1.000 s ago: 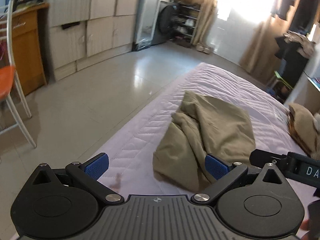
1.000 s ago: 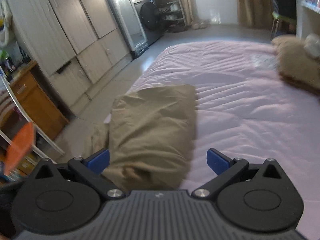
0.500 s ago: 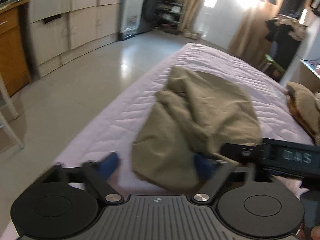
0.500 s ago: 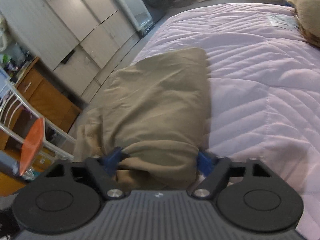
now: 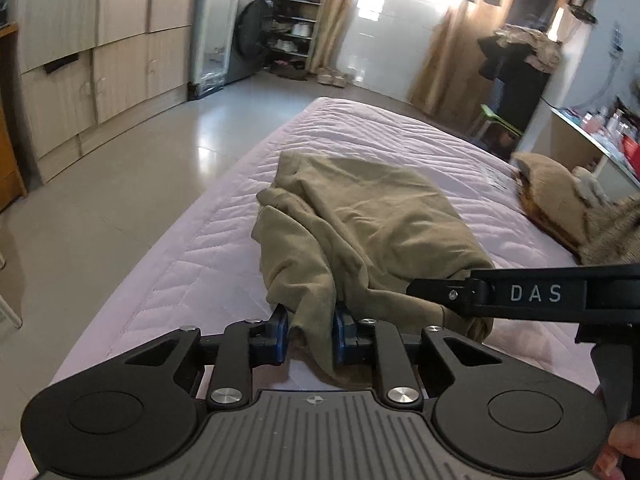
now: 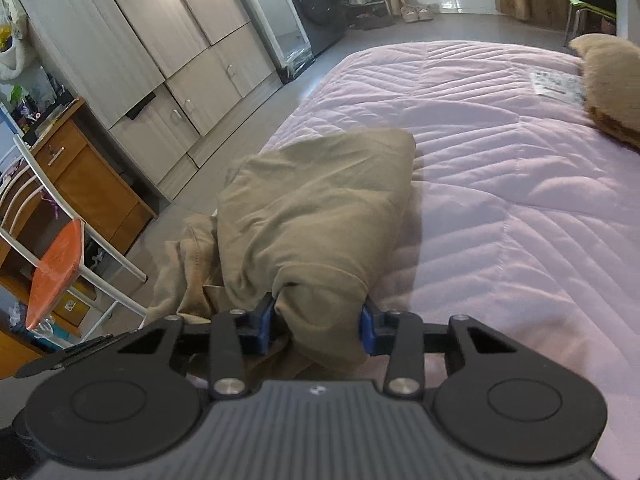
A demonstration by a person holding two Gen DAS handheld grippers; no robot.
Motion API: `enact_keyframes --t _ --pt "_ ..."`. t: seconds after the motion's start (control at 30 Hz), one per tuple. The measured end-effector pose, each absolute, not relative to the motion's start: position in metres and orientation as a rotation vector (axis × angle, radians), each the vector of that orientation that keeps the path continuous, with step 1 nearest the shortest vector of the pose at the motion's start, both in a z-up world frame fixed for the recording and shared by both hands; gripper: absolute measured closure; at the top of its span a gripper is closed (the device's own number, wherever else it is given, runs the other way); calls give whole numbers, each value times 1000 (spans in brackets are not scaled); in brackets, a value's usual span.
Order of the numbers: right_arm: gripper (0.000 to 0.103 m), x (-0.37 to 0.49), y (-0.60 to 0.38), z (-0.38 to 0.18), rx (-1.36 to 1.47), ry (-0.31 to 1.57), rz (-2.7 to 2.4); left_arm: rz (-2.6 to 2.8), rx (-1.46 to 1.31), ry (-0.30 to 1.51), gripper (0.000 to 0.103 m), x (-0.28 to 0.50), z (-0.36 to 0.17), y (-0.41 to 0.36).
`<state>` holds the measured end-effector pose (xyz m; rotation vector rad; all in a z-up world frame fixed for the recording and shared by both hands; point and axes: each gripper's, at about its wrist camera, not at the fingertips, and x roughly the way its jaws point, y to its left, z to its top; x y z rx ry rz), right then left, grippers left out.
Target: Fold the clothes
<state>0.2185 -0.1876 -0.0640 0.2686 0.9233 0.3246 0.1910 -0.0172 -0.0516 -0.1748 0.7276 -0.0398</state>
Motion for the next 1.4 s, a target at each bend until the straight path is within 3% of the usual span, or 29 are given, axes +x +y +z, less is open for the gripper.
enact_keyframes --t 0.23,0.57,0.77,0.83,0.9,1.0,1.2,1.3,1.4 --pt "62 137 -220 -45 286 949 274 -138 -172 749 81 110 -30 -51" --pt "62 -66 -237 -5 240 1009 165 -326 -61 815 81 -90 -4 -95" --pt "59 -133 -227 -34 213 1128 80 -332 100 920 69 -157 -31 -102" --pt "54 -143 -220 -54 175 1176 43 -300 171 915 62 -170 -40 -104" --pt "41 -148 -217 -67 157 1191 -19 -253 244 897 44 -180 -47 -107" --pt "21 -155 -221 -66 190 1133 -108 -212 305 847 38 -183 -48 -107" --pt "19 -186 -226 -34 218 1008 -209 -180 217 764 31 -196 -26 -93" --pt "3 -191 -220 -11 205 908 -226 -147 146 721 29 -200 -14 -82" --pt "2 -180 -211 2 224 864 -167 -120 97 712 20 -201 -15 -69"
